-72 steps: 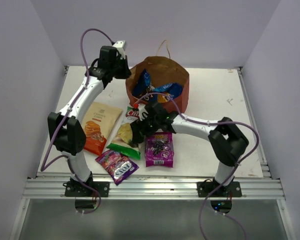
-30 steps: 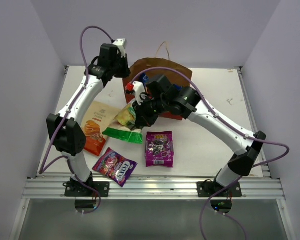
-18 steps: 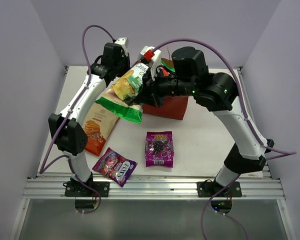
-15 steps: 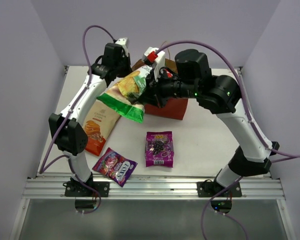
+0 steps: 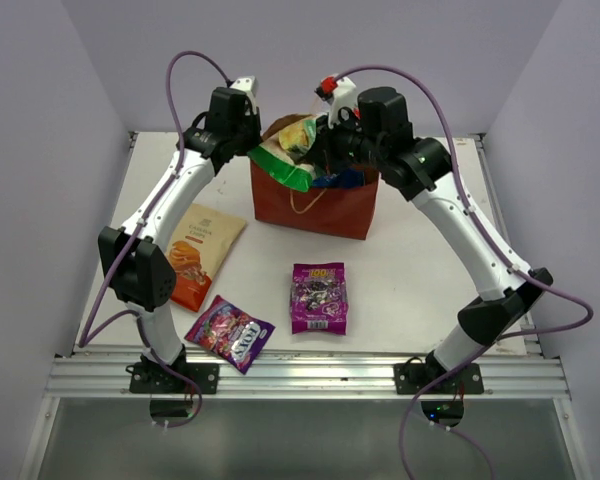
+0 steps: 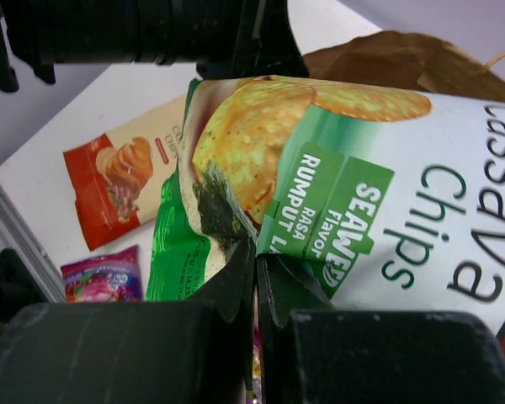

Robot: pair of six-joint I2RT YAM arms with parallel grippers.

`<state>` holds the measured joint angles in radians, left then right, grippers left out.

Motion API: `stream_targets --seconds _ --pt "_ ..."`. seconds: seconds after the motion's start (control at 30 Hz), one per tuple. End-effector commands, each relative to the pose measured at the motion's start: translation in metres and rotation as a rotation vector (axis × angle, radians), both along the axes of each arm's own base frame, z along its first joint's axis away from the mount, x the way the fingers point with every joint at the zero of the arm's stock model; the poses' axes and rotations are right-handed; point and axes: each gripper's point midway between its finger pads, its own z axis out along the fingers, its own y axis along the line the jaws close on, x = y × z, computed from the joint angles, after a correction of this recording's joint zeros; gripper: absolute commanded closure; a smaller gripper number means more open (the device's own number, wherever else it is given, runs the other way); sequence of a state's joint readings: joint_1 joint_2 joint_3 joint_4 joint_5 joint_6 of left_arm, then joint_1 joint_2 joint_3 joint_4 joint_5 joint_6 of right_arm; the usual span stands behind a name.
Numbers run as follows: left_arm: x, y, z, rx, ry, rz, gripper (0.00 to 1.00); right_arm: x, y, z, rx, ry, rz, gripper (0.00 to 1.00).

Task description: Place the snacks into the paper bag

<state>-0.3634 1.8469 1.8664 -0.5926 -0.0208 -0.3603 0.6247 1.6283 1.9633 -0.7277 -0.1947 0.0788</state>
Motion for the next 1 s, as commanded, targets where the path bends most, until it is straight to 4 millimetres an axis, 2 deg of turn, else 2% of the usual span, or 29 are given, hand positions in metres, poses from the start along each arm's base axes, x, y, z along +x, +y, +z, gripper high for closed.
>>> stream_targets --seconds 0.0,0.07,0.17,0.2,0.27,0.3,0.37,0.4,0.53,0.63,0.67,0.7,0.77,0.8,0.87,0.97 --pt "-0.009 -0.005 0.027 -0.039 -0.054 -0.005 1.0 0.022 0.01 0.056 0.157 -0.154 -0.005 1.0" --pt "-0.009 -0.006 0.026 -0.038 -0.052 -0.009 1.0 0.028 0.012 0.048 0.169 -0.134 -0.004 1.0" --pt "-0.008 -0.006 0.025 -0.037 -0.05 -0.009 1.0 0.035 0.009 0.021 0.148 -0.066 -0.024 1.0" --pt "-0.008 -0.006 0.025 -0.036 -0.051 -0.009 1.0 0.036 0.01 0.006 0.129 -0.031 -0.026 1.0" --pt "-0.008 -0.007 0.025 -0.039 -0.05 -0.011 1.0 0.036 0.009 -0.013 0.106 0.006 -0.032 1.0" --pt "-0.008 -0.007 0.025 -0.04 -0.051 -0.012 1.0 0.035 0.007 -0.033 0.084 0.045 -0.04 1.0" --pt "-0.008 -0.008 0.025 -0.043 -0.054 -0.015 1.0 0.037 0.006 -0.052 0.072 0.078 -0.061 1.0" --pt "-0.008 -0.007 0.025 -0.042 -0.054 -0.016 1.0 0.037 0.006 -0.071 0.057 0.12 -0.075 1.0" --pt "-0.008 -0.008 0.024 -0.041 -0.055 -0.02 1.0 0.046 0.006 -0.109 0.003 0.213 -0.127 1.0" --pt "-0.008 -0.008 0.025 -0.042 -0.056 -0.021 1.0 0.058 -0.003 -0.116 -0.032 0.207 -0.2 1.0" --pt "-0.008 -0.008 0.024 -0.041 -0.054 -0.021 1.0 0.061 -0.007 -0.125 -0.067 0.221 -0.226 1.0" --pt "-0.008 -0.008 0.025 -0.041 -0.054 -0.021 1.0 0.066 -0.01 -0.117 -0.074 0.202 -0.248 1.0" --pt "-0.009 -0.009 0.025 -0.041 -0.054 -0.023 1.0 0.072 -0.025 -0.127 -0.156 0.204 -0.315 1.0" --pt "-0.01 -0.008 0.023 -0.039 -0.052 -0.022 1.0 0.076 -0.03 -0.121 -0.171 0.186 -0.338 1.0" --pt "-0.01 -0.007 0.024 -0.039 -0.054 -0.021 1.0 0.08 -0.046 -0.123 -0.243 0.163 -0.39 1.0" --pt "-0.01 -0.007 0.023 -0.035 -0.053 -0.021 1.0 0.085 -0.062 -0.115 -0.295 0.125 -0.456 1.0"
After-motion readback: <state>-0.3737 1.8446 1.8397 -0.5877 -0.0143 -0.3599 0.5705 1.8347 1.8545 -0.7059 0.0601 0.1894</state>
